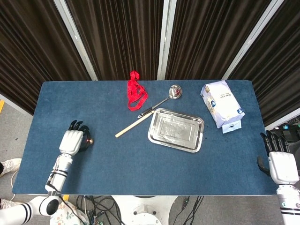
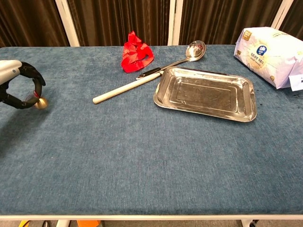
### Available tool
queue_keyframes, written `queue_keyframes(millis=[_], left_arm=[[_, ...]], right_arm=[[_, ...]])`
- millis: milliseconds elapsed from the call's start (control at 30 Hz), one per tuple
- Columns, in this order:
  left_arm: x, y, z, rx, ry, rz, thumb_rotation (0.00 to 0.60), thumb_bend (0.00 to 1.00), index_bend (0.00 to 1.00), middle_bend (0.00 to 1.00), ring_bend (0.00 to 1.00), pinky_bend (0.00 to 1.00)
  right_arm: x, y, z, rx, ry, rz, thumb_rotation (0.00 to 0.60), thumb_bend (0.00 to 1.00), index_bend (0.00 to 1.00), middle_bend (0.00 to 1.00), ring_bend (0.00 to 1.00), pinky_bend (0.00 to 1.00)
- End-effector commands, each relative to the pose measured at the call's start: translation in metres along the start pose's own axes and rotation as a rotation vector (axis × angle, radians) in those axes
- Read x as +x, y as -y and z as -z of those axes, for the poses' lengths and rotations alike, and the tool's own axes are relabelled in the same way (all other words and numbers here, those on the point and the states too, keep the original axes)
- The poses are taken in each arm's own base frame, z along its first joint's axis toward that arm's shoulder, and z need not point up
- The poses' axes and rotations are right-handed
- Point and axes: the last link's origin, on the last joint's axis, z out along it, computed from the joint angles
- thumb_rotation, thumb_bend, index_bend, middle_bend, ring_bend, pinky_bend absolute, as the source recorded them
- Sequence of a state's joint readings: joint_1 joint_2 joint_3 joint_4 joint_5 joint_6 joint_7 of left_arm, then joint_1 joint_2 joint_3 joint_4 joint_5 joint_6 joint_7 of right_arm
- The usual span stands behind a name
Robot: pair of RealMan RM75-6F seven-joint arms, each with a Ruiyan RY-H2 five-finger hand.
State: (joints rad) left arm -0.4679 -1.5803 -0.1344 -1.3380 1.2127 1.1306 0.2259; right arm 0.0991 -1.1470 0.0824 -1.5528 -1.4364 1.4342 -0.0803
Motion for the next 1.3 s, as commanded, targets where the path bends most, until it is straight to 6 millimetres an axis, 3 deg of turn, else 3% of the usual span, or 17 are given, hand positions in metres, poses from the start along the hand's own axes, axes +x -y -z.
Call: queue_keyframes(millis=[33,567,733,900,1100,1300], left_arm=[[-0.004,0.0,0.0,-0.001,0.004,-0.003,0.6,0.49,0.64,0.28,0.08,0.01],[-0.015,0.005,0.001,0.001,0.006,-0.051,0.6,0.48,0.62,0.28,0.08,0.01],[-0.015,0.006,0.002,-0.01,0.018,-0.044,0.6,0.4,0.47,0.25,0.07,0.0],[-0.009,0.007,0.003,-0.029,-0.006,-0.02,0.6,0.27,0.17,0.18,0.05,0.0],[0.01,0.013,0.018,-0.037,-0.043,-0.01,0.6,0.23,0.13,0.15,0.03,0.0],[0.037,0.039,0.059,-0.119,-0.181,0.005,0.6,0.23,0.13,0.14,0.02,0.03]], right_arm=[[0.0,0.0,0.0,0.002,0.0,-0.001,0.6,0.38,0.0,0.0,0.0,0.0],[0.001,0.003,-0.001,0.009,0.002,0.001,0.6,0.38,0.0,0.0,0.0,0.0],[0.001,0.003,-0.001,0.006,0.001,0.001,0.6,0.38,0.0,0.0,0.0,0.0],[0.001,0.002,-0.001,0.006,0.0,-0.001,0.6,0.38,0.0,0.0,0.0,0.0],[0.002,0.002,0.0,0.008,-0.003,-0.003,0.6,0.38,0.0,0.0,0.0,0.0],[0.003,0.003,0.001,0.008,-0.012,-0.011,0.6,0.38,0.0,0.0,0.0,0.0]])
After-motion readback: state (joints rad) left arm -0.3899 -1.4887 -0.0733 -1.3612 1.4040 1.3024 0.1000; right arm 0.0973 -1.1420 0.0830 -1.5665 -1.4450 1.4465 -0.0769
